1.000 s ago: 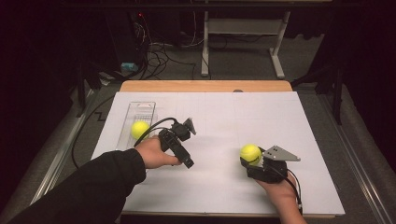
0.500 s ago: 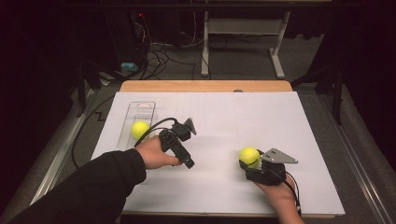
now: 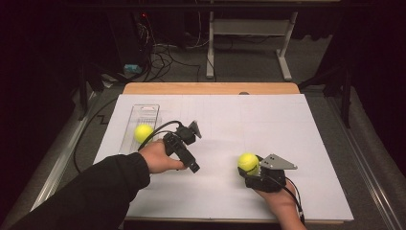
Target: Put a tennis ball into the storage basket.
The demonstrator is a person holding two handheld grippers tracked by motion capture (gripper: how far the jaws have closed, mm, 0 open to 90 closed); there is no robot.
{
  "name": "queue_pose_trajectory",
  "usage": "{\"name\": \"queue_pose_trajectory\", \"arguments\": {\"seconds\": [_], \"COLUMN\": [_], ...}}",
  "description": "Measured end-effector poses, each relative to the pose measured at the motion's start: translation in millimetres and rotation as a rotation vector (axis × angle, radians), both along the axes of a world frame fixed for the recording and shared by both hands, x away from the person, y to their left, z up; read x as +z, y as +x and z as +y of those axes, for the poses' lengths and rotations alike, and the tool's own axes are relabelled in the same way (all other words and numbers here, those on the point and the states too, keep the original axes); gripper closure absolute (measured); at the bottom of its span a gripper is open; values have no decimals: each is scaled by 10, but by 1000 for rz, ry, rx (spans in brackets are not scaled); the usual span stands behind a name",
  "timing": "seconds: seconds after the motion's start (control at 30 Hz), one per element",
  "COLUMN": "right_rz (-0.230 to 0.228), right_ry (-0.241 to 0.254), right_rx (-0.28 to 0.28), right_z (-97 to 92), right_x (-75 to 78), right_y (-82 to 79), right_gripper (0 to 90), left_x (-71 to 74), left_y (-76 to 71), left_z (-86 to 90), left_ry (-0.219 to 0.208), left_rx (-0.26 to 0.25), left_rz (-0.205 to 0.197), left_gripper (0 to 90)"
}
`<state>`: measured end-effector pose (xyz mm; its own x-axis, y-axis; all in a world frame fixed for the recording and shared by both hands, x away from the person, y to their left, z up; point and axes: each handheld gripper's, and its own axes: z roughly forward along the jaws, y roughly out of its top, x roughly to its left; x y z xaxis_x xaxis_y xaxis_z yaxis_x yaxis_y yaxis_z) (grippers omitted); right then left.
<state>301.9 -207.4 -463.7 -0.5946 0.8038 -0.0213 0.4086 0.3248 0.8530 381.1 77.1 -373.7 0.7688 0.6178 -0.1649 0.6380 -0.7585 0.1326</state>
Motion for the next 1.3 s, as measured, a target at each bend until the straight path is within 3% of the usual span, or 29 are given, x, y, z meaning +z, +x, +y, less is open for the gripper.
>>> {"name": "queue_pose_trajectory", "arguments": {"seconds": [0.73, 1.3], "right_rz": [-30, -11], "right_ry": [10, 39], "right_rx": [75, 137], "right_z": [345, 608], "right_x": [33, 20], "right_y": [-49, -49], "right_gripper": [272, 273], "left_x": [56, 98], "left_y": [-11, -7], "left_z": [-33, -58], "left_ry": [-3, -9], "left_rx": [2, 1], "left_rz": [-7, -12], "left_gripper": [5, 5]}}
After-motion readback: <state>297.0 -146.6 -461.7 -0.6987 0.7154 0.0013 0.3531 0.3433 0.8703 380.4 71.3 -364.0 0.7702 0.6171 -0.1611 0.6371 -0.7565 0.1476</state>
